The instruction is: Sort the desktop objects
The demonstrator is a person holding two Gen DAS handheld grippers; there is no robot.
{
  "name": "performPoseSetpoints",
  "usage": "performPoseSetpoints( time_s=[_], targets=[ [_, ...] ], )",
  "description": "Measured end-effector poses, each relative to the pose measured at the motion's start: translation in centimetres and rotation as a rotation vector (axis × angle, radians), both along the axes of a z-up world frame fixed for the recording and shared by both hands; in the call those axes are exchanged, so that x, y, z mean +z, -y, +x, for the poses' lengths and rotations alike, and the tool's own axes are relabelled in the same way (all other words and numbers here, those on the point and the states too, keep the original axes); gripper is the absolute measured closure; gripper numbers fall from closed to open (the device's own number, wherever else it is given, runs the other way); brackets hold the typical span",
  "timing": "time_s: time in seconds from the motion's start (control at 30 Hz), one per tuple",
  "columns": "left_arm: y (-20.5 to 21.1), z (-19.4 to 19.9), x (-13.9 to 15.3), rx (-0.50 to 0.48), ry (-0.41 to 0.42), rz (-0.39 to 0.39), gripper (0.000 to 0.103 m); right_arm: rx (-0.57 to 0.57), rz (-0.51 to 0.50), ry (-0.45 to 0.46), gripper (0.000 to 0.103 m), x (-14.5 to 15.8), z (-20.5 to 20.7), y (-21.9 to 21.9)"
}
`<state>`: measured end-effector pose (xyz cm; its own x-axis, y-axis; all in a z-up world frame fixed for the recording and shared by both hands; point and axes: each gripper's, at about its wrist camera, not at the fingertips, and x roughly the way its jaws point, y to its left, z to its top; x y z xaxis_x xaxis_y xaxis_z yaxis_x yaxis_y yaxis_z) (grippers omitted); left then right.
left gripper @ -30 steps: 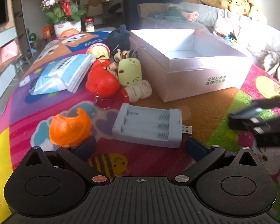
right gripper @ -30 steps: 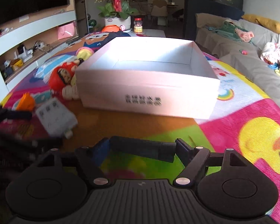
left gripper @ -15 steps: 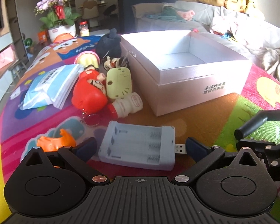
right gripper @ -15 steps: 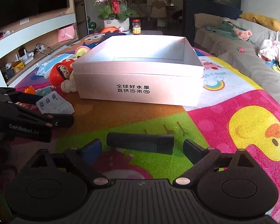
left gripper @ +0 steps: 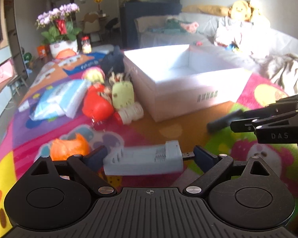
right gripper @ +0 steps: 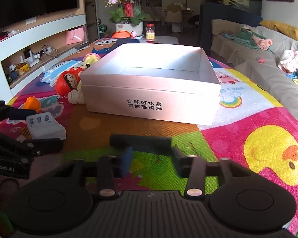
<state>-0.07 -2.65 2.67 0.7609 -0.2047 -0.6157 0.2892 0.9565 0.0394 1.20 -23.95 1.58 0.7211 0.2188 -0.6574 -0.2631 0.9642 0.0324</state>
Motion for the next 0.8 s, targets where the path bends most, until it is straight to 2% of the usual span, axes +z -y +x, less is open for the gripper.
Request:
performPoseSetpoints(
  time_s=[0.07, 0.13, 0.2, 0.23, 0.37, 0.53, 0.57, 0.6, 0.63, 0.7, 0.8],
  targets=[
    [-0.2, -0.3, 0.9, -0.011, 0.031, -0.013, 0.007, 0.014, 0.021, 0.029, 0.066, 1.1, -0.3, 0.7],
    [-0.1, -0.4, 1.3, -0.007, 0.045, -0.015, 0.008, 0.018, -0.007, 0.064, 0.059, 1.8, -0.7, 0.9],
    [0.0, -0.5, 1.2, -0.005, 0.038, -0.019, 0.010, 0.007, -0.020, 0.077, 0.021, 2.1, -0.9, 0.9],
    [0.1, -0.5, 1.0, -0.006, 0.029, -0.020, 0.010, 0.001, -0.013, 0.078, 0.017, 2.1, -1.0, 0.8],
    [0.2, -0.4, -0.3, -0.004, -0.015, -0.015, 0.010, 0.019, -0.007, 0.036, 0.016, 1.1, -0.3, -0.5],
    [-0.5, -0.9, -1.0, 0.023, -0.048, -0.024, 0.007, -0.034, 0.043, -0.068, 0.015, -0.4, 2.8, -1.8],
    [-0.7, -1.2, -1.0, 0.025, -0.046, -0.023, 0.006, -0.042, 0.051, -0.077, 0.010, -0.7, 3.3, -2.0],
    [-0.9, -1.6, -0.9, 0.026, -0.047, -0.019, 0.005, -0.048, 0.045, -0.065, 0.010, -0.8, 3.3, -2.3],
    [-1.0, -1.9, -0.9, 0.023, -0.049, -0.016, 0.005, -0.047, 0.031, -0.060, 0.011, -0.9, 3.4, -2.7],
    [-1.3, -2.4, -0.9, 0.010, -0.060, -0.014, 0.003, -0.043, -0.008, -0.024, 0.028, -1.1, 3.1, -3.3],
    [-1.3, -2.8, -1.0, -0.001, -0.101, 0.001, 0.003, -0.022, -0.014, -0.006, 0.028, -1.1, 2.4, -3.1]
  ],
)
